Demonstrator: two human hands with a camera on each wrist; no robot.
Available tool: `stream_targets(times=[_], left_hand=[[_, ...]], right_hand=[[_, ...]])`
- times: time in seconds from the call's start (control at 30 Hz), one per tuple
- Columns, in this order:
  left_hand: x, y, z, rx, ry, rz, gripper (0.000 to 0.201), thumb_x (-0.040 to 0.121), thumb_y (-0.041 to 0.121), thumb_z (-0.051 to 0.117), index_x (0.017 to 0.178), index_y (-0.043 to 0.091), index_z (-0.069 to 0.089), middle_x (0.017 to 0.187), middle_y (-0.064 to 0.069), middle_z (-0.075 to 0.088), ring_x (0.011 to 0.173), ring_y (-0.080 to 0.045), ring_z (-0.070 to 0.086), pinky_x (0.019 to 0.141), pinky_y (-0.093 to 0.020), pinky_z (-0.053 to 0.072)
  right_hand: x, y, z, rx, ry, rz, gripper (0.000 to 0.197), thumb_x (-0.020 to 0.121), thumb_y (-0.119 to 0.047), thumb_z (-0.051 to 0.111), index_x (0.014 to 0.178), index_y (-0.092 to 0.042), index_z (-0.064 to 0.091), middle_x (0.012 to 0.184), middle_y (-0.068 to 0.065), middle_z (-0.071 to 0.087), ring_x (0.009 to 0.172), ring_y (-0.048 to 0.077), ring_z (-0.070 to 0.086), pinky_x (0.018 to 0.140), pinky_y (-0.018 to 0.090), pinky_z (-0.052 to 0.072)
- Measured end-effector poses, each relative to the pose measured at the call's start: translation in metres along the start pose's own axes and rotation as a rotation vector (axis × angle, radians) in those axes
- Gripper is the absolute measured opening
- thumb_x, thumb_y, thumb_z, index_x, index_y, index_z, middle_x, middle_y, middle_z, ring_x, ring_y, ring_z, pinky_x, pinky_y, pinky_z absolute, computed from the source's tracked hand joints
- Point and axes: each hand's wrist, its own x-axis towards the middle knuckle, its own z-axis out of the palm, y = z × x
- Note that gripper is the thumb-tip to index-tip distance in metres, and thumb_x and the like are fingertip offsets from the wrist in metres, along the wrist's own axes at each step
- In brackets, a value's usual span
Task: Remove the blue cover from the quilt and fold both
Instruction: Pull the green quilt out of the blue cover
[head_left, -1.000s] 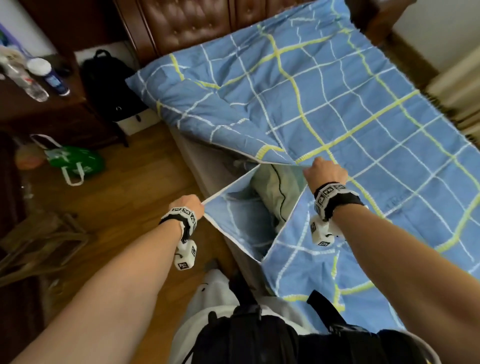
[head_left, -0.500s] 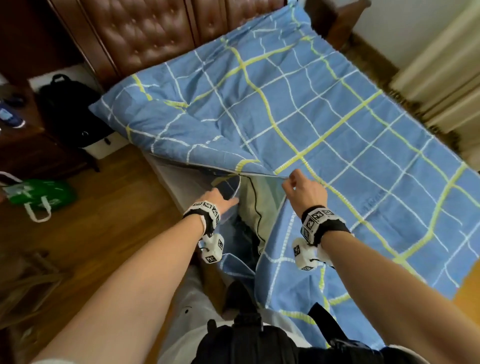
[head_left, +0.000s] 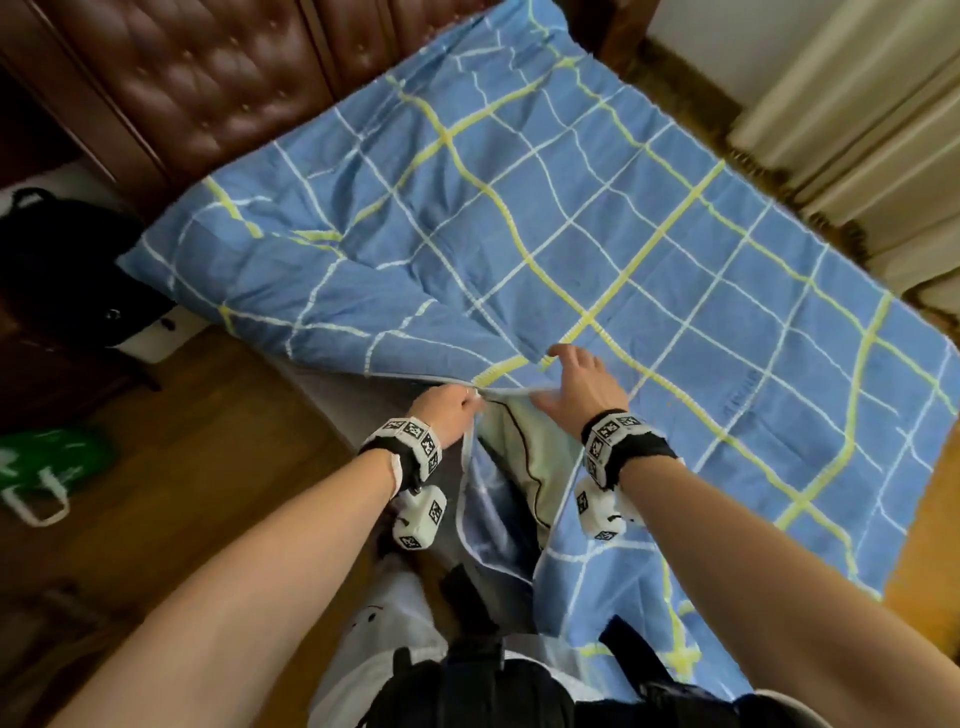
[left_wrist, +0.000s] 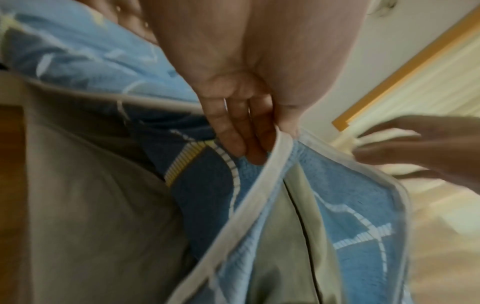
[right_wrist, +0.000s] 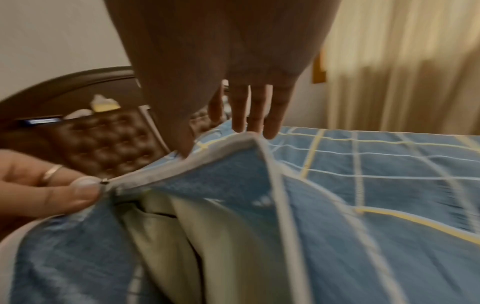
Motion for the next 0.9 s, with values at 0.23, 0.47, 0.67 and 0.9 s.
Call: stream_targets(times=[0.23, 0.47, 0.67, 0.9], left_hand=[[-0.037, -0.035, -0.059, 0.181, -0.026, 0.036, 0.034, 0.099, 0.045, 0.044, 0.106, 0.024, 0.070, 0.111, -0.008, 0.069, 0.104, -0.030, 0.063, 0.083, -0.038, 0.050], [-0.054, -0.100, -0.071, -0.064, -0.066, -0.415, 0.040, 0.089, 0.036, 0.050, 0.063, 0.014, 0.070, 0.054, 0.005, 0.067, 0.071, -0.021, 0.068, 0.066, -0.030, 0.053], [-0.051, -0.119, -0.042, -0.073, -0.008, -0.674, 0.037, 0.087, 0.032, 0.050, 0.069, 0.008, 0.073, 0.057, 0.000, 0.070, 0.061, -0.020, 0.070, 0.074, -0.033, 0.059], [-0.030, -0.055, -0.024, 0.034, 0.129, -0.573, 0.049, 0.087, 0.047, 0.059, 0.119, 0.010, 0.060, 0.120, -0.016, 0.063, 0.108, -0.036, 0.061, 0.090, -0.039, 0.050]], right_hand=[[0.050, -0.135, 0.023, -0.375, -0.246, -0.348, 0.026, 0.092, -0.040, 0.051, 0.104, -0.025, 0.069, 0.109, 0.004, 0.069, 0.103, 0.030, 0.064, 0.081, 0.035, 0.047], [0.069, -0.110, -0.005, -0.376, -0.021, -0.210, 0.045, 0.099, -0.052, 0.041, 0.093, -0.016, 0.067, 0.095, 0.010, 0.070, 0.091, 0.035, 0.066, 0.071, 0.035, 0.044], [0.055, -0.040, -0.041, -0.228, 0.108, 0.072, 0.043, 0.098, -0.045, 0.038, 0.086, -0.017, 0.068, 0.085, 0.009, 0.069, 0.081, 0.036, 0.064, 0.070, 0.034, 0.049], [0.012, 0.013, -0.038, 0.045, 0.146, 0.070, 0.046, 0.093, -0.052, 0.040, 0.074, -0.021, 0.067, 0.071, -0.002, 0.069, 0.069, 0.026, 0.064, 0.068, 0.037, 0.056]])
